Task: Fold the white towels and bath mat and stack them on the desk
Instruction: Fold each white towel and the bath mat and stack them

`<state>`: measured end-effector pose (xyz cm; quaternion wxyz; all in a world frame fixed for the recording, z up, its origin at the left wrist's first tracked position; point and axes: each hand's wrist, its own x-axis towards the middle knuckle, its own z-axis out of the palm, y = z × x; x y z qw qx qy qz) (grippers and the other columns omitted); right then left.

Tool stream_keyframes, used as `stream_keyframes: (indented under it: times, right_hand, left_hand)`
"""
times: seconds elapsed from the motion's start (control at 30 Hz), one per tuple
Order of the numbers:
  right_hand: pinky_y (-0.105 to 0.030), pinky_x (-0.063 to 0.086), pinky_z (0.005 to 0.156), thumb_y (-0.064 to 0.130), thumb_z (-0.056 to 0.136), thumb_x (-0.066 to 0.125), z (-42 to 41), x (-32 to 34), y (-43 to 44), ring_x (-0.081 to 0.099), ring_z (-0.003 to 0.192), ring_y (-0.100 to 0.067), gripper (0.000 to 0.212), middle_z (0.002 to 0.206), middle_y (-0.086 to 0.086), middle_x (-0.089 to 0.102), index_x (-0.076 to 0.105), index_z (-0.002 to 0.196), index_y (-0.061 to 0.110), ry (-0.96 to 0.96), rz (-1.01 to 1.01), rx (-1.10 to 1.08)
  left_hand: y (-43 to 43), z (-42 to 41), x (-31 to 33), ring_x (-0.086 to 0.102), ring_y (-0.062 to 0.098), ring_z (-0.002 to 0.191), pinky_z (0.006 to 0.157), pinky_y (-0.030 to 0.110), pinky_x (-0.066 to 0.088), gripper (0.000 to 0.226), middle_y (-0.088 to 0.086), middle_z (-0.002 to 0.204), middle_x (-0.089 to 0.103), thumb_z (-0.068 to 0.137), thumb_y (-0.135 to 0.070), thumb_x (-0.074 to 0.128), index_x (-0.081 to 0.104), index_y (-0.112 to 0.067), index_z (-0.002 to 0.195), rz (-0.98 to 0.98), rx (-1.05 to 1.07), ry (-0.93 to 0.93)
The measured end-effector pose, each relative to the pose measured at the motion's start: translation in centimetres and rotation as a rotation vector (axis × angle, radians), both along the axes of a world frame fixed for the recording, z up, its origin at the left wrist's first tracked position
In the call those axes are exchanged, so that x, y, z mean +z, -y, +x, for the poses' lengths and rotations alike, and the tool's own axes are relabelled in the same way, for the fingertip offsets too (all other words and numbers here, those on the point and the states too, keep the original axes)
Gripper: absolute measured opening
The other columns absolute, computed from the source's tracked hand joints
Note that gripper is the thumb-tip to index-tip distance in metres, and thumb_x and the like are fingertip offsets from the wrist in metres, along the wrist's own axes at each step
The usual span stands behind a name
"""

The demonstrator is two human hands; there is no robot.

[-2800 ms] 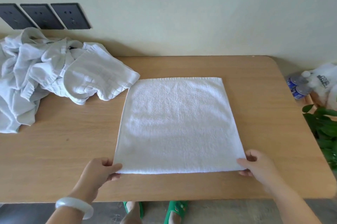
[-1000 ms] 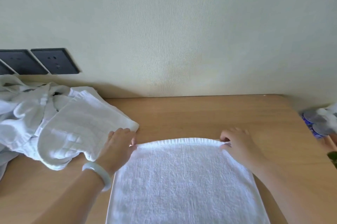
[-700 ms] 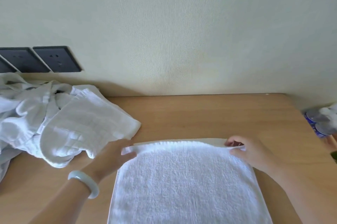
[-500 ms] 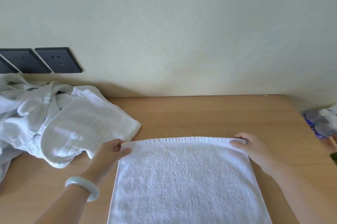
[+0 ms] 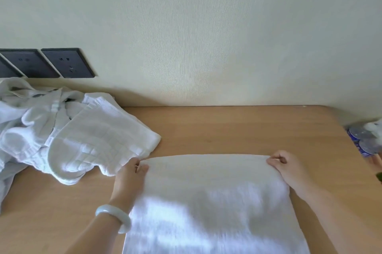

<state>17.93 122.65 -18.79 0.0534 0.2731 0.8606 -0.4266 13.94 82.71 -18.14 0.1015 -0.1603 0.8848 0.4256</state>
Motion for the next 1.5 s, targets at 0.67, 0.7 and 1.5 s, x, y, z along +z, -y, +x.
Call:
stream_keyframes:
  times: [0.67,0.7,1.5]
  right_hand:
    - [-0.050,0.035,0.106,0.035,0.093,0.052,1.5,-0.7,6.8,0.039,0.135,-0.034,0.052,0.147,-0.014,0.041,0.046,0.138,0.009,-0.092,0.860,0.382]
    - [-0.048,0.022,0.116,0.042,0.100,0.034,2.3,-1.3,7.7,0.022,0.146,-0.027,0.056,0.158,-0.008,0.025,0.031,0.148,0.014,-0.060,0.806,0.460]
    - [-0.036,0.047,0.066,0.005,0.078,0.071,22.9,1.3,4.1,0.059,0.077,-0.020,0.020,0.087,-0.003,0.062,0.057,0.084,0.018,0.164,0.004,-0.147]
  left_hand:
    - [-4.1,3.2,-0.5,0.054,0.030,0.107,0.093,0.045,0.048,0.051,0.011,0.116,0.056,0.080,-0.033,0.069,0.053,-0.006,0.121,-0.713,-0.431,-0.370]
    - [-4.5,4.1,-1.6,0.051,0.031,0.120,0.100,0.048,0.044,0.052,0.010,0.128,0.055,0.087,-0.037,0.058,0.050,-0.009,0.130,-0.695,-0.488,-0.358]
    - [3.8,21.1,1.2,0.057,0.018,0.077,0.063,0.034,0.038,0.023,-0.003,0.082,0.062,0.078,-0.010,0.077,0.061,-0.018,0.092,-0.213,-0.060,0.096]
